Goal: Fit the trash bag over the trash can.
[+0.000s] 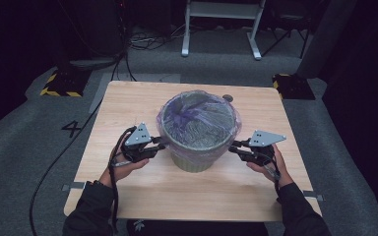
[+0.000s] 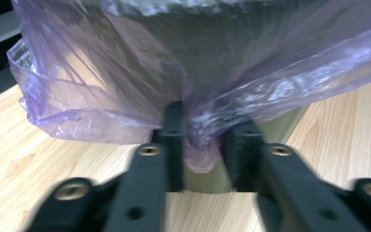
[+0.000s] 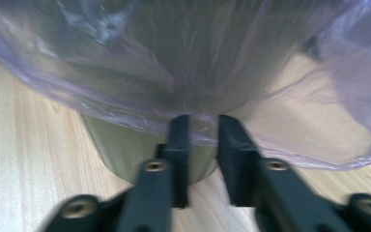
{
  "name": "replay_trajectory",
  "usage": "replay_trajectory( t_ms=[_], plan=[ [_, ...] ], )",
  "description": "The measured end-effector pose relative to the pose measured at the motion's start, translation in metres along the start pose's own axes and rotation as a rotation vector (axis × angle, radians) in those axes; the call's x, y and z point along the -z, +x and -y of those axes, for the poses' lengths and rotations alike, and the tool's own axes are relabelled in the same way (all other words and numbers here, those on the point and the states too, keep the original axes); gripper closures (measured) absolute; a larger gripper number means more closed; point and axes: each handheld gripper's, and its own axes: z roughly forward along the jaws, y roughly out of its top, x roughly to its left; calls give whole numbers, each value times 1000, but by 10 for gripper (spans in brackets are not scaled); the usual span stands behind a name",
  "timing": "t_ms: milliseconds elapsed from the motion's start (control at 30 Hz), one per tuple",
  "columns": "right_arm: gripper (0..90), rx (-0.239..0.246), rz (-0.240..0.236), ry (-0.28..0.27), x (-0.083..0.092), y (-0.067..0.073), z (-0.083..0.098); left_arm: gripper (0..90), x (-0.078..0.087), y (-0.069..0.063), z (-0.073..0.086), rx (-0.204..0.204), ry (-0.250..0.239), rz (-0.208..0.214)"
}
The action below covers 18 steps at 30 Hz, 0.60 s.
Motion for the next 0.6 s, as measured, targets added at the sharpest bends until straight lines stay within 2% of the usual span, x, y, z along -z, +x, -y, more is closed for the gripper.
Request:
replay_trajectory(
  t_ms=[33, 100, 167, 300, 433, 567, 600],
  plan=[
    [896, -6, -4, -1, -1, 0, 1, 830, -1, 0, 1, 1, 5, 0],
    [900, -18, -24, 6, -4, -2, 5, 875, -4, 2, 4, 6, 14, 2],
    [900, -22, -16, 31, -7, -2, 8, 884, -5, 3, 6, 5, 20, 3],
    [900, -46, -31, 48, -8, -3, 17, 887, -11, 4, 11, 5, 59, -17],
    [882, -83, -30, 43, -8, -5, 24, 882, -14, 6, 15, 17, 67, -27],
    [458, -128, -6, 17, 0, -7, 25, 844, -13, 6, 16, 23, 56, -35],
    [395, -122, 5, 7, 3, -7, 25, 842, -13, 6, 16, 23, 54, -34]
  ],
)
